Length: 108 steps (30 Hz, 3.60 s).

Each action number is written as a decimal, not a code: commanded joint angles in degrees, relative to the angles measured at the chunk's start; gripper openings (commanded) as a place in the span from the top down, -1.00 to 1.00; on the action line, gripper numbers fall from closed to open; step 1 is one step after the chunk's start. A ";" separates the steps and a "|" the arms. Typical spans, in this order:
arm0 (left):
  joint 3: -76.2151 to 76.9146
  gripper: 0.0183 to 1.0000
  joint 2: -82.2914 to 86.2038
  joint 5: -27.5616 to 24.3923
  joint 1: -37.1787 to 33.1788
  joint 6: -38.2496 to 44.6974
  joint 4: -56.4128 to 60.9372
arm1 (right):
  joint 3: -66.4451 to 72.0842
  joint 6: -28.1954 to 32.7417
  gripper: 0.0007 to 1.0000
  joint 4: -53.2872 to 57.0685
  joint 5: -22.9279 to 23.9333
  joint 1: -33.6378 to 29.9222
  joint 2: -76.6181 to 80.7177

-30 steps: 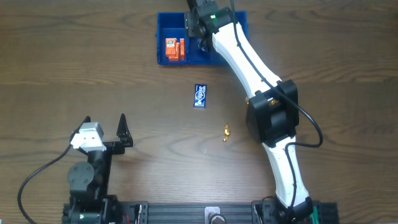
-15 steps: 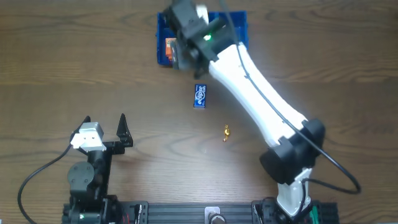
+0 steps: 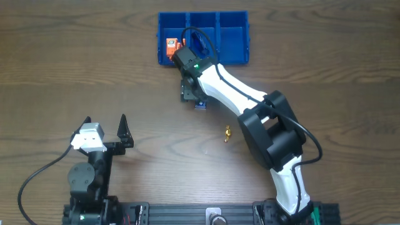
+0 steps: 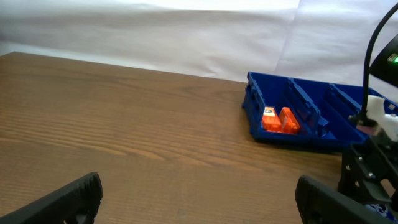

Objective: Sort Candies Into Trays

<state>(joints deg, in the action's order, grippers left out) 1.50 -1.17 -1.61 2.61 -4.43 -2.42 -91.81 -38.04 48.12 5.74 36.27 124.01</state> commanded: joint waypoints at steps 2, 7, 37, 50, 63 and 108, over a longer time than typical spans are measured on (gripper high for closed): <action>-1.20 -1.00 0.42 0.50 -0.35 0.42 -2.08 | -0.13 -2.49 -0.31 -0.07 0.13 -0.66 2.84; -1.20 -1.00 0.42 0.50 -0.35 0.42 -2.05 | -0.13 -2.49 0.32 -0.02 0.09 -0.66 2.95; -1.20 -1.00 0.42 0.50 -0.35 0.42 -2.08 | -40.68 18.62 0.59 -1.99 8.35 -9.29 13.03; -1.20 -1.00 0.42 0.52 -0.35 0.42 -2.08 | -40.57 18.36 -0.98 7.85 8.33 -9.88 1.36; -1.20 -0.99 0.42 0.50 -0.35 0.42 -2.08 | 22.93 5.73 -1.00 5.66 -4.00 -4.79 -35.58; -1.20 -1.00 0.42 0.50 -0.35 0.42 -2.05 | 35.95 -1.11 0.53 -7.02 -1.64 -1.62 -26.77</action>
<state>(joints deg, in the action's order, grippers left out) 1.54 -1.02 -1.61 2.61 -4.43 -2.50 -55.11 -39.00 40.80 1.52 34.76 100.33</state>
